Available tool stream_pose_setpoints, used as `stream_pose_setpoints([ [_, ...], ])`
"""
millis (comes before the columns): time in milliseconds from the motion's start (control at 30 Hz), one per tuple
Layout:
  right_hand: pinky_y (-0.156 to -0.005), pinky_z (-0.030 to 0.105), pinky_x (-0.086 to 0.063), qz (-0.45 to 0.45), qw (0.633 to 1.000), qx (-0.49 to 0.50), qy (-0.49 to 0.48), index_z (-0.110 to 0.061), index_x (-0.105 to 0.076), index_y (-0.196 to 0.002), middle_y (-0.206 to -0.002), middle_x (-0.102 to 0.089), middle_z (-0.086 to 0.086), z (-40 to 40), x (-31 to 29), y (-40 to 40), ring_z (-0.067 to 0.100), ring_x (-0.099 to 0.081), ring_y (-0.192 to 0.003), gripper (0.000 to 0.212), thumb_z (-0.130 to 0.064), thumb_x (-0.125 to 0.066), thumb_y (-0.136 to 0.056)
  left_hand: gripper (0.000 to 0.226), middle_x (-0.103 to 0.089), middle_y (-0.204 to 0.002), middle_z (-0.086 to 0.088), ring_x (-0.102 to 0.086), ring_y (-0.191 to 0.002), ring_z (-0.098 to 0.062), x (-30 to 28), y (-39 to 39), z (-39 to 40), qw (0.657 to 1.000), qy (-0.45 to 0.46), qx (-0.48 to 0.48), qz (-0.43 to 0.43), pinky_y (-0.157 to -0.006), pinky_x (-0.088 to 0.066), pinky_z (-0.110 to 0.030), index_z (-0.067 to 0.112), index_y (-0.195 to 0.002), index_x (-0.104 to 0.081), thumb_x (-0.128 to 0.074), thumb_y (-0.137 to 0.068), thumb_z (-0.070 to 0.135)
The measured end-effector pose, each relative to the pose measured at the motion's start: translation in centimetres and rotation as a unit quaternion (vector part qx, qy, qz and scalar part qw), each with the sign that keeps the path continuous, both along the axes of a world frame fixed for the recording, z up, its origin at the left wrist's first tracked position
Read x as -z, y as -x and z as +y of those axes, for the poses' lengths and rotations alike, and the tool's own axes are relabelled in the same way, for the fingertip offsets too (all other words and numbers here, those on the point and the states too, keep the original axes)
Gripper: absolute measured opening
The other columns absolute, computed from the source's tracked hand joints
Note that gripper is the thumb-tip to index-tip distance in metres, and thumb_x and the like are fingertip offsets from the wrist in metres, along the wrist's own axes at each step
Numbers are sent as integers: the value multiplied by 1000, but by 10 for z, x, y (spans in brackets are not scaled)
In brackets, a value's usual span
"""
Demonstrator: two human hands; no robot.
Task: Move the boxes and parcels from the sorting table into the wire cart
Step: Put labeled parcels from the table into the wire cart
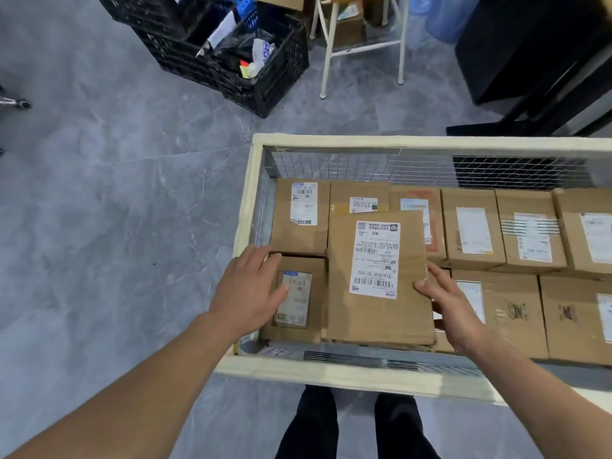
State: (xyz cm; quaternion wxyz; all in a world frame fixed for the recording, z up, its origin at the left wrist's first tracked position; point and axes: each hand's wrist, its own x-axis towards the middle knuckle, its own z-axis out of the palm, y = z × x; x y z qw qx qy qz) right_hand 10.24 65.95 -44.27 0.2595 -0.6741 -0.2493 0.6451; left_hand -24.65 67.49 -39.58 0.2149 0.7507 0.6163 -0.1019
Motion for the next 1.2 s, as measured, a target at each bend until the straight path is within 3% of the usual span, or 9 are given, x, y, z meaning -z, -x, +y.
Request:
stream_pose_setpoints([
  [100,-82,44,-54,-1,1000,1,15,-49,-51,-137,-114,-74,-9,-3,21,0,21,-67,-111,66,-45,-71,-74,80,-33,-160,-16,-22,-151,-39,23,5,1,1000,5,0,5,-120,-25,-53,10,-148,-45,-18,-90,59],
  [267,-80,43,-52,-3,999,1,32,-41,-46,-147,-122,-71,-2,-7,50,3,24,-66,-114,67,-40,-73,-85,69,-42,-154,-18,-29,-147,-43,51,19,3,1000,-9,10,22,-115,-33,-61,5,-140,-54,-31,-94,52],
  [367,-79,42,-51,-2,999,-10,48,-41,-46,-147,-116,-75,-6,-9,60,6,23,-65,-115,81,-46,-73,-70,69,-41,-153,-20,-28,-146,-44,64,29,3,999,-16,9,34,-114,-32,-60,3,-139,-55,-34,-93,50],
  [467,-79,41,-51,0,998,-5,55,-42,-48,-142,-106,-77,-9,-9,69,7,22,-66,-112,70,-39,-73,-77,66,-32,-160,-18,-15,-152,-40,78,34,-2,998,-24,16,51,-119,-26,-58,4,-147,-47,-45,-96,47],
  [533,-78,40,-50,6,998,-6,58,-44,-50,-139,-107,-77,-8,-9,73,5,23,-66,-111,74,-44,-74,-69,67,-29,-162,-17,-10,-153,-39,86,34,-4,998,-31,13,54,-120,-24,-59,4,-149,-44,-54,-96,44],
  [667,-80,40,-50,2,998,-31,62,-43,-50,-142,-114,-76,1,-11,83,0,25,-68,-108,91,-53,-75,-55,72,-36,-158,-18,-16,-151,-41,95,34,-6,997,-55,8,57,-118,-26,-60,3,-145,-48,-40,-92,51],
  [867,-79,42,-50,1,997,-14,79,-41,-50,-141,-105,-78,-1,-18,102,4,27,-67,-107,92,-44,-79,-53,74,-42,-154,-19,-19,-150,-41,99,35,-8,994,-85,8,63,-118,-26,-59,2,-142,-51,-39,-90,53],
  [1100,-92,50,-50,13,992,-67,105,-41,-36,-150,-121,-72,6,-8,131,19,29,-66,-113,112,-32,-81,-48,72,-45,-152,-19,-21,-150,-42,105,35,-9,992,-105,15,67,-115,-30,-61,2,-139,-54,-43,-88,52],
  [1200,-81,37,-52,19,993,-69,98,-29,-45,-144,-119,-74,2,-2,149,25,26,-69,-111,85,-6,-78,-70,72,-47,-150,-19,-22,-149,-43,108,35,-9,991,-118,14,67,-116,-30,-61,1,-137,-55,-45,-87,52],
])
